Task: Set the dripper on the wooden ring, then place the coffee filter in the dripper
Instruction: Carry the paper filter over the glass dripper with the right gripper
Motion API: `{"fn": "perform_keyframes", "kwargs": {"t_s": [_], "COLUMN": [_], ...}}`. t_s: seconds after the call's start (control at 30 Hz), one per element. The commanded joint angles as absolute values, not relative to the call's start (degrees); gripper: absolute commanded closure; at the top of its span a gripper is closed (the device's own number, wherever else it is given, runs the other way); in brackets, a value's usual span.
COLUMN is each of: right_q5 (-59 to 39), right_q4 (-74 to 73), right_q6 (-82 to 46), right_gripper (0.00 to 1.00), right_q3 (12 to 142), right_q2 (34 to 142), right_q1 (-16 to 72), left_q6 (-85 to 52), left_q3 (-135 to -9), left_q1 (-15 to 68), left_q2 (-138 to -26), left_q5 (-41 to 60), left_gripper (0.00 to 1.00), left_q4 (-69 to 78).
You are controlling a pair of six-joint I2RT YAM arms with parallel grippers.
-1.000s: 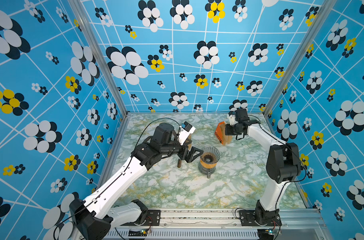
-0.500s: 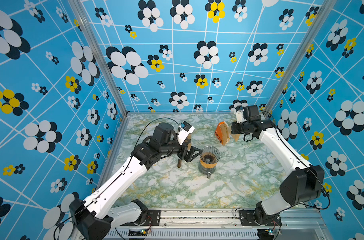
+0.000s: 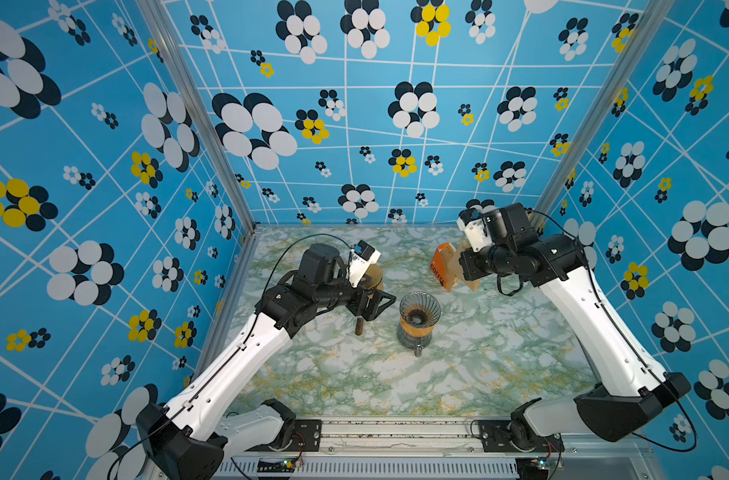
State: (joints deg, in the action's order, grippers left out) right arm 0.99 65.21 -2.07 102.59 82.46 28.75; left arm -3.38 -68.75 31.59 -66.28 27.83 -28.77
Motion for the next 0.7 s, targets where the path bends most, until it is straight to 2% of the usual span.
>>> {"fn": "perform_keyframes", "kwargs": {"t_s": [0.0, 0.4, 0.67], "right_q5": [1.9, 6.9, 7.1], "right_q4": [74.0, 80.2, 79.8], "right_q6": [-0.8, -0.2, -0.5], "right_gripper": [1.00, 1.00, 1.00], "right_q3": [105.6, 111.6, 111.9], "right_q2": [84.0, 95.4, 100.8], "right_q1": [32.2, 42.7, 45.2], "left_q6": [-3.0, -3.1, -3.1], "left_q3": [-69.7, -68.2, -67.8], "left_q1": [31.0, 30.7, 30.7], "left_q2": [-65.1, -62.3, -61.6], "left_q5": [27.8, 26.2, 25.8], "left_gripper": [0.01, 0.01, 0.01], "left_q4": [-28.5, -26.6, -26.1]}}
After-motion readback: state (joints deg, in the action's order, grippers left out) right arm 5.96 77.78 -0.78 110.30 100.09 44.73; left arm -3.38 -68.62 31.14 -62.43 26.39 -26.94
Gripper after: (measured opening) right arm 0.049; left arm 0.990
